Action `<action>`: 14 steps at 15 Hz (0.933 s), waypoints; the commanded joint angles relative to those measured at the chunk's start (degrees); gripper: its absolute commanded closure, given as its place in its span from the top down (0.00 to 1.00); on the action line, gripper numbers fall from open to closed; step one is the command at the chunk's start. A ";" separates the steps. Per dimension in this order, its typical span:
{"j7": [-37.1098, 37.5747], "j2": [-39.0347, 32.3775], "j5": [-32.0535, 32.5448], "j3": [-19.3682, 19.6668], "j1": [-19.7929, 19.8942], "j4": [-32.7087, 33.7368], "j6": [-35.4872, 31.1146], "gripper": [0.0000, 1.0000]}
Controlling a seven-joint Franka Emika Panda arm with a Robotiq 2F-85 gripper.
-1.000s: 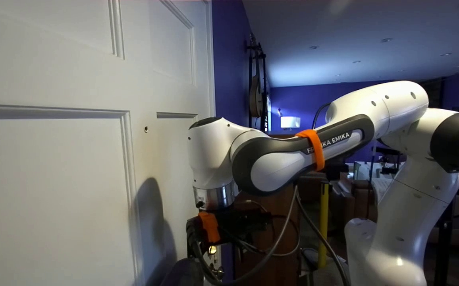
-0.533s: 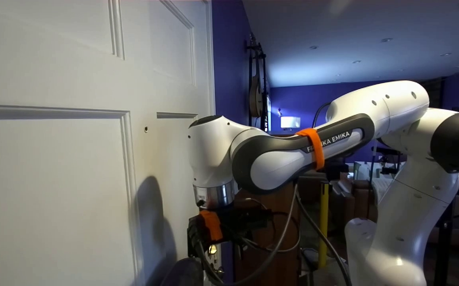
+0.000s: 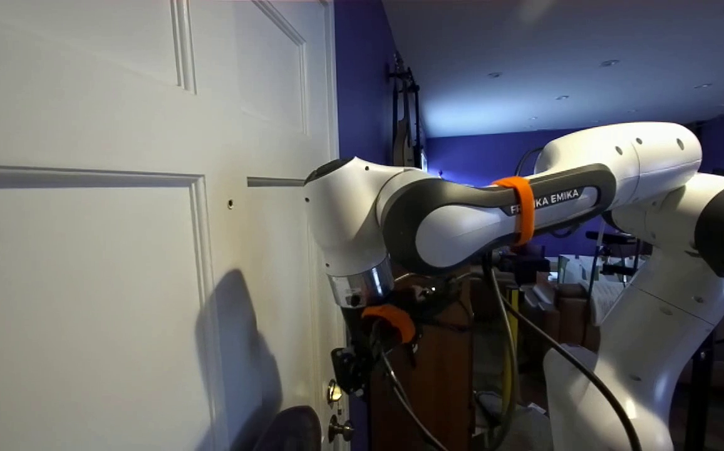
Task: Remove the hat from on top of the cabinet and hang it on the door
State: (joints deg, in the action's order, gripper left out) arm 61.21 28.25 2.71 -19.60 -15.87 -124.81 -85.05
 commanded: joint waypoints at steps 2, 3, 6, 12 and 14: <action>-15.03 1.81 4.51 0.17 0.35 2.69 5.37 1.00; -18.19 2.12 5.15 0.22 0.35 3.09 5.83 1.00; -28.08 3.25 6.74 0.47 0.28 4.17 7.47 1.00; -40.23 6.47 8.99 1.42 1.84 6.07 7.69 1.00; -39.22 7.22 7.49 1.69 2.87 6.79 6.88 1.00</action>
State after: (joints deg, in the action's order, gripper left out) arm 23.58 33.99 11.20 -18.40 -14.60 -119.27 -77.89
